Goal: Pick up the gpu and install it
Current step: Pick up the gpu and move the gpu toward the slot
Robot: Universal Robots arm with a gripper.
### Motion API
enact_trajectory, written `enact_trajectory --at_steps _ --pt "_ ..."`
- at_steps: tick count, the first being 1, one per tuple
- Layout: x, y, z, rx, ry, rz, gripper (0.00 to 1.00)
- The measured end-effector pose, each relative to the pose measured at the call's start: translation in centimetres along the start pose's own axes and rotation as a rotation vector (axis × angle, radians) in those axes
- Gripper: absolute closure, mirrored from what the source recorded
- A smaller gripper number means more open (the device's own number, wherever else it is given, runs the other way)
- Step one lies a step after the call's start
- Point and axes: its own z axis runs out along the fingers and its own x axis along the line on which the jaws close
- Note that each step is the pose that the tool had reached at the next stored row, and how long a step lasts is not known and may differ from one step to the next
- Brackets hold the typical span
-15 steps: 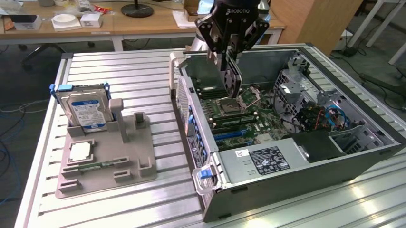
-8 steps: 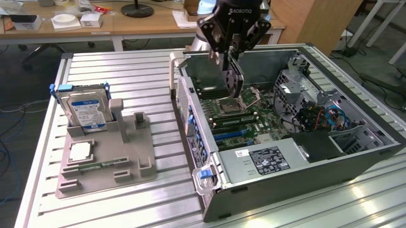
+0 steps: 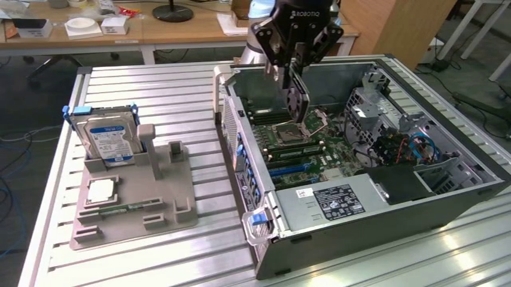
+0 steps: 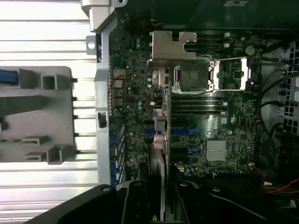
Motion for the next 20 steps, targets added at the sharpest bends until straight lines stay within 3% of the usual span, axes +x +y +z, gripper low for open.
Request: enact_trajectory --at_steps 20 --pt "-0.89 0.03 0.02 0.0 0.0 0.0 0.74"
